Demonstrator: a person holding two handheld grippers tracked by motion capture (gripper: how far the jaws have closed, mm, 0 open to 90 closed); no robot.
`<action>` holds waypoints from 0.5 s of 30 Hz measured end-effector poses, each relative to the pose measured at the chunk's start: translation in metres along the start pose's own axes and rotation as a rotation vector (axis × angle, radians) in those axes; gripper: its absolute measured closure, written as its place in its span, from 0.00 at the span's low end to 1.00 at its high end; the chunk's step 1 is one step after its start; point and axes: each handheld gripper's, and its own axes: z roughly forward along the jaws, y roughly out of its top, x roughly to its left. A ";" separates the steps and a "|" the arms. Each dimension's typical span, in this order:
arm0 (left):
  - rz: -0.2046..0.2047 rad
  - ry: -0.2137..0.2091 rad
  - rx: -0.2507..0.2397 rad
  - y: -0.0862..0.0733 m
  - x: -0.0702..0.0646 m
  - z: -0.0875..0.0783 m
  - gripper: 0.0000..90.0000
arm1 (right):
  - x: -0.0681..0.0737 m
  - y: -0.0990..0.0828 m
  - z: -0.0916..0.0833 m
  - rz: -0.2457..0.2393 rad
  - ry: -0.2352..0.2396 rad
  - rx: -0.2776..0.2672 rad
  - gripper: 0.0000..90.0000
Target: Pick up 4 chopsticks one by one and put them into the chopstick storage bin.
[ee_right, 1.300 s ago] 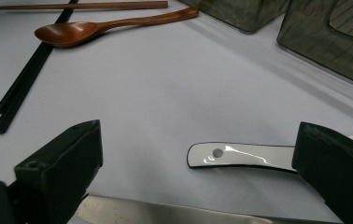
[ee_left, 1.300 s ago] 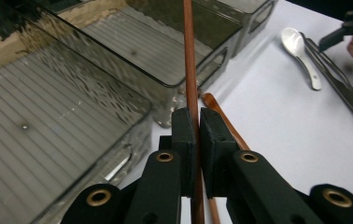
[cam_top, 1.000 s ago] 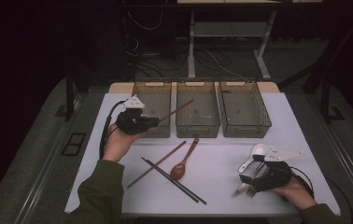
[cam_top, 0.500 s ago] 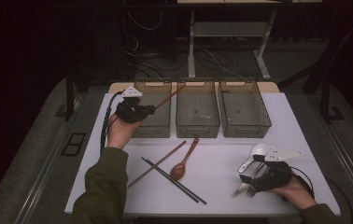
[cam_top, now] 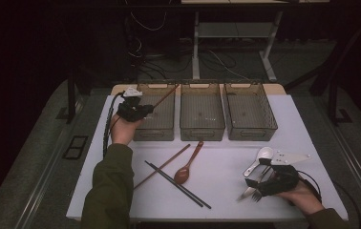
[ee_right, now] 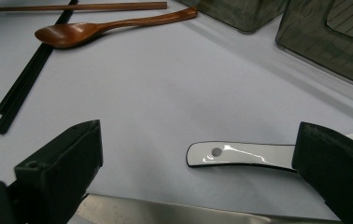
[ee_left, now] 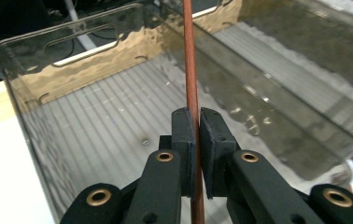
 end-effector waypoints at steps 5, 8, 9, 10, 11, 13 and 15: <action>-0.017 0.024 0.016 -0.004 0.008 0.006 0.93 | 0.000 0.000 0.000 0.001 0.001 0.000 0.02; -0.029 0.029 0.022 -0.007 0.011 0.011 0.93 | 0.000 0.000 0.000 0.001 0.001 -0.003 0.02; -0.034 0.034 0.023 -0.008 0.011 0.012 0.93 | 0.000 0.000 0.000 0.001 0.000 -0.003 0.02; -0.036 0.034 0.024 -0.008 0.012 0.013 0.93 | 0.000 0.000 0.000 0.001 0.000 -0.003 0.02; -0.038 0.035 0.022 -0.008 0.012 0.013 0.93 | 0.000 0.000 -0.001 0.003 0.000 -0.003 0.02; -0.042 0.043 0.028 -0.008 0.013 0.014 0.93 | 0.000 0.000 -0.001 0.002 0.000 -0.004 0.02; -0.048 0.051 0.034 -0.009 0.013 0.014 0.93 | 0.000 0.000 -0.001 0.002 0.001 -0.004 0.02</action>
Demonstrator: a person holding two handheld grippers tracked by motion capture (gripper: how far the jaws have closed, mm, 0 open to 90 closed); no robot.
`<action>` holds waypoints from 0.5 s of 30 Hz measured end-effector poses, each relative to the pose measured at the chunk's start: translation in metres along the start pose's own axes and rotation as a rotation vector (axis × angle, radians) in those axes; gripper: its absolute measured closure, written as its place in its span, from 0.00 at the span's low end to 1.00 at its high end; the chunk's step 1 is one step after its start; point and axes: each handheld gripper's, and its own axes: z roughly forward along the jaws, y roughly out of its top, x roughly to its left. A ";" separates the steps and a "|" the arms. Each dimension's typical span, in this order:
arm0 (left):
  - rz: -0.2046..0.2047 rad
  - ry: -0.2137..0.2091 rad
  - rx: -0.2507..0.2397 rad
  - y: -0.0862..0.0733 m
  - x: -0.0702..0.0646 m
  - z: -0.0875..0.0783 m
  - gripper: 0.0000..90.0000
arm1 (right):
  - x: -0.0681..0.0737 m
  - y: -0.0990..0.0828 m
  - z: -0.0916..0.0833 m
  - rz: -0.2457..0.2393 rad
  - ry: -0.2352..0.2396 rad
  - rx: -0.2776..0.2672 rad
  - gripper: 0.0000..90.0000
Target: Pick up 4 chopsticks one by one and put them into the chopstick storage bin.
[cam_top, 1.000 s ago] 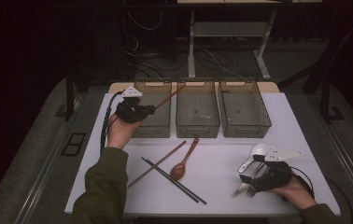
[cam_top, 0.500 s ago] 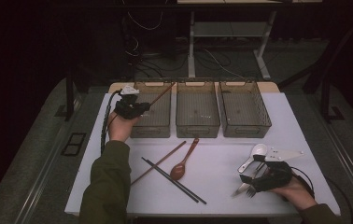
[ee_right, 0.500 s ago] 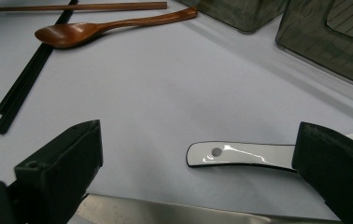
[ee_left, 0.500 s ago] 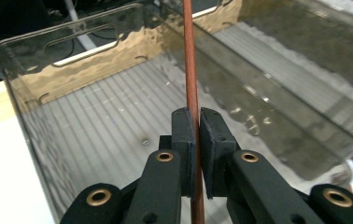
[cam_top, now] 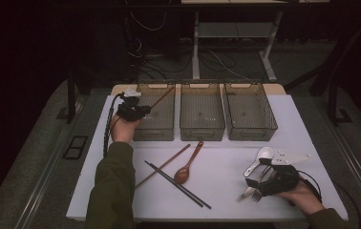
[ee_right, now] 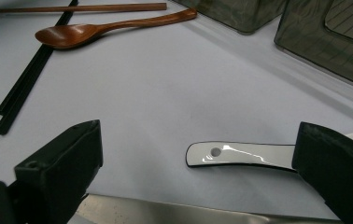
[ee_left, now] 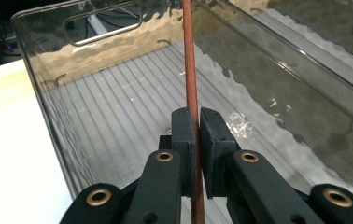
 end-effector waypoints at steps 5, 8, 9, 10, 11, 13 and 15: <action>-0.010 0.007 0.014 -0.001 0.000 0.003 0.93 | 0.000 0.000 0.000 -0.001 0.001 0.000 0.02; -0.015 0.021 0.006 -0.001 0.000 0.002 0.86 | 0.000 0.000 0.000 0.001 0.001 0.000 0.02; -0.014 0.023 0.003 -0.001 0.000 0.002 0.86 | 0.000 0.000 0.000 0.001 0.001 0.000 0.02; -0.012 0.024 0.003 0.000 -0.001 0.001 0.85 | 0.000 0.000 0.000 0.000 0.001 -0.001 0.02; -0.013 0.024 0.002 0.000 -0.001 0.001 0.85 | 0.000 0.000 0.000 0.000 0.001 -0.001 0.02; -0.011 0.021 -0.003 0.000 -0.001 0.000 0.82 | 0.000 0.000 0.000 -0.001 0.001 -0.001 0.02; -0.013 0.009 0.000 0.000 -0.002 -0.002 0.80 | 0.000 0.000 0.000 0.000 0.001 -0.001 0.02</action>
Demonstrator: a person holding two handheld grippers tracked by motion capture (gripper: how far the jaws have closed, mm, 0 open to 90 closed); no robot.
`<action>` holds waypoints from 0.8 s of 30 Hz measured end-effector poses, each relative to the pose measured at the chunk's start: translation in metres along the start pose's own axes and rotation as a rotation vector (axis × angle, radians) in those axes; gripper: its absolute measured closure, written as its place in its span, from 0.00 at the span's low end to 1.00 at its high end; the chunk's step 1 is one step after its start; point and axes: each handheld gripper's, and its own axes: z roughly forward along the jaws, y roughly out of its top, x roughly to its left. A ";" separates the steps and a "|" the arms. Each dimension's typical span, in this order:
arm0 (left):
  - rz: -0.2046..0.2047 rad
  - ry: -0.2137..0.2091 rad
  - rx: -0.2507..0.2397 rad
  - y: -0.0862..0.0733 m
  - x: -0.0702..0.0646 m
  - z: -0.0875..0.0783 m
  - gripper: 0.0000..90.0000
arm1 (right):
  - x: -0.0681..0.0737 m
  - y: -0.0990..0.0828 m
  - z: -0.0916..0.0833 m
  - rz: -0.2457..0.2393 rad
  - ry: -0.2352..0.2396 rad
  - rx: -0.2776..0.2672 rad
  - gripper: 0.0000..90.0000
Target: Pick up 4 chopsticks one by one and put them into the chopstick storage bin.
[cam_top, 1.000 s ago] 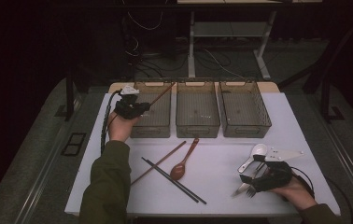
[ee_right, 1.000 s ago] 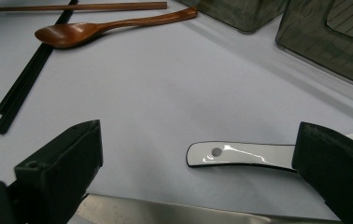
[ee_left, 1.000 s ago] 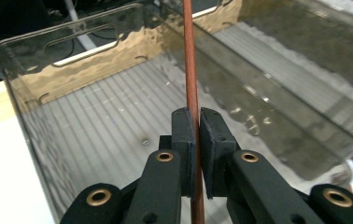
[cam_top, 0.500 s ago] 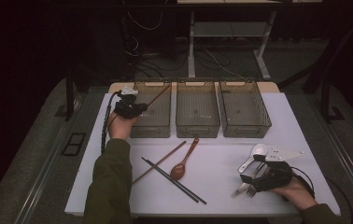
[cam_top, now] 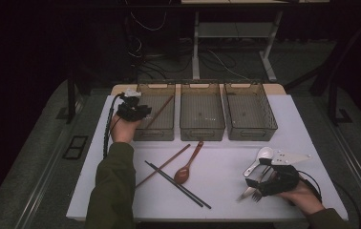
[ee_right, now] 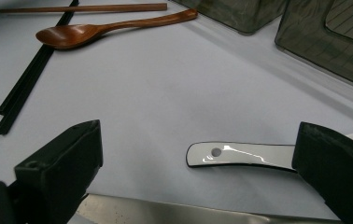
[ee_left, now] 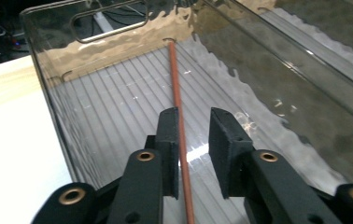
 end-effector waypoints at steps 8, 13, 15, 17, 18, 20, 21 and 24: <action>0.031 -0.061 -0.006 0.002 -0.010 -0.015 0.67 | 0.000 0.000 0.000 0.000 0.000 -0.001 0.02; 0.032 -0.111 -0.020 0.003 -0.016 -0.027 0.61 | 0.000 0.000 0.000 0.002 -0.002 -0.001 0.02; 0.033 -0.133 -0.018 0.002 -0.019 -0.032 0.58 | 0.000 0.000 0.000 0.002 0.000 -0.001 0.02; 0.043 -0.145 -0.021 0.001 -0.023 -0.036 0.55 | 0.000 0.000 0.000 0.006 0.005 -0.004 0.02; 0.052 -0.153 -0.011 0.000 -0.025 -0.039 0.54 | 0.001 0.000 0.000 0.007 0.008 -0.007 0.02; 0.053 -0.165 -0.014 -0.001 -0.029 -0.044 0.50 | 0.001 0.000 -0.001 0.012 0.013 -0.015 0.02; 0.068 -0.170 -0.012 -0.002 -0.030 -0.047 0.49 | 0.001 0.001 -0.001 0.017 0.015 -0.020 0.02; 0.064 -0.189 -0.025 -0.005 -0.038 -0.053 0.45 | 0.001 0.001 -0.001 0.025 0.018 -0.039 0.02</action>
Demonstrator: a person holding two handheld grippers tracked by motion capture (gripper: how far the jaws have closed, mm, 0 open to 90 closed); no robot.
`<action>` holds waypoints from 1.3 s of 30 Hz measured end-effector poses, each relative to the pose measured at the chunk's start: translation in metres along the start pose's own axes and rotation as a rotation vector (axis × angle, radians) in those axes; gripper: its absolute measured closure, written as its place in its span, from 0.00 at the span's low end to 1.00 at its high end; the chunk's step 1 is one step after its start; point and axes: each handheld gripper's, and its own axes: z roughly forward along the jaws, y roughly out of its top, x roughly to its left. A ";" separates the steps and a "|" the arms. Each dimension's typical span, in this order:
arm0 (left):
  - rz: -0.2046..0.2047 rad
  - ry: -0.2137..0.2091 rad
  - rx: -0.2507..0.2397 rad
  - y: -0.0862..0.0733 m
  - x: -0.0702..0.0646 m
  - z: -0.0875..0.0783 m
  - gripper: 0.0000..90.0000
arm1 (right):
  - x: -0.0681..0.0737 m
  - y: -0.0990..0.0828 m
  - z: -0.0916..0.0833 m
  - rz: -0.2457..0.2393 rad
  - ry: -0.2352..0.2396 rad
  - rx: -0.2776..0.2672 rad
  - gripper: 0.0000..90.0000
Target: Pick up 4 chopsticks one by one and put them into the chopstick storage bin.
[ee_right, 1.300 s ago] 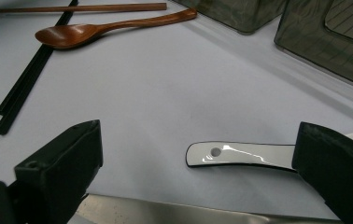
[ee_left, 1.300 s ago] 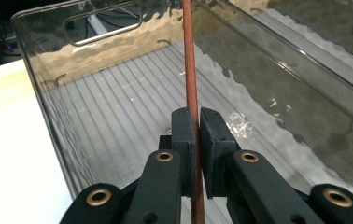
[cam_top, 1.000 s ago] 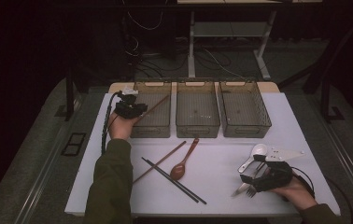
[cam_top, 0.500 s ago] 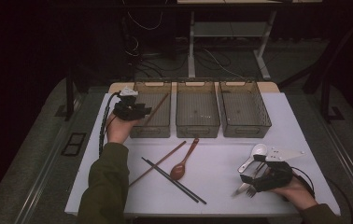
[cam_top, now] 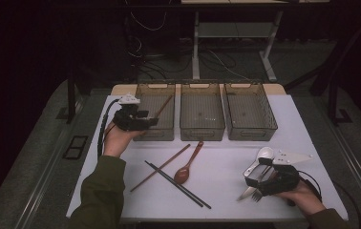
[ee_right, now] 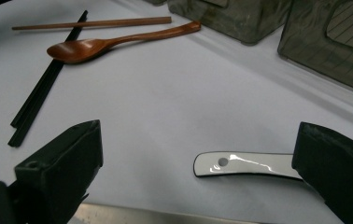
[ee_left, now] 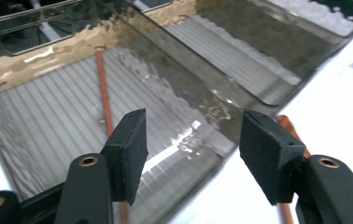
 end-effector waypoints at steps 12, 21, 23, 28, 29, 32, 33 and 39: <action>0.053 -0.040 0.004 -0.024 -0.038 -0.004 0.29 | 0.002 0.000 0.001 -0.011 -0.007 -0.005 0.02; 0.067 -0.043 0.004 -0.044 -0.058 -0.005 0.20 | 0.001 0.001 0.002 -0.023 -0.004 0.014 0.02; 0.069 -0.043 0.004 -0.049 -0.061 -0.005 0.19 | 0.001 0.001 0.002 -0.026 -0.003 0.019 0.02; 0.085 -0.051 0.004 -0.059 -0.068 -0.009 0.19 | 0.001 0.001 0.003 -0.028 -0.006 0.025 0.02; 0.086 -0.052 0.006 -0.062 -0.069 -0.009 0.19 | 0.001 0.001 0.003 -0.028 -0.006 0.025 0.02; 0.088 -0.056 0.011 -0.068 -0.072 -0.011 0.19 | 0.001 0.001 0.003 -0.027 -0.008 0.025 0.02; 0.088 -0.055 0.011 -0.070 -0.073 -0.011 0.19 | 0.001 0.001 0.003 -0.028 -0.009 0.025 0.02; 0.089 -0.072 0.017 -0.082 -0.078 -0.015 0.23 | 0.001 0.001 0.003 -0.030 -0.009 0.028 0.02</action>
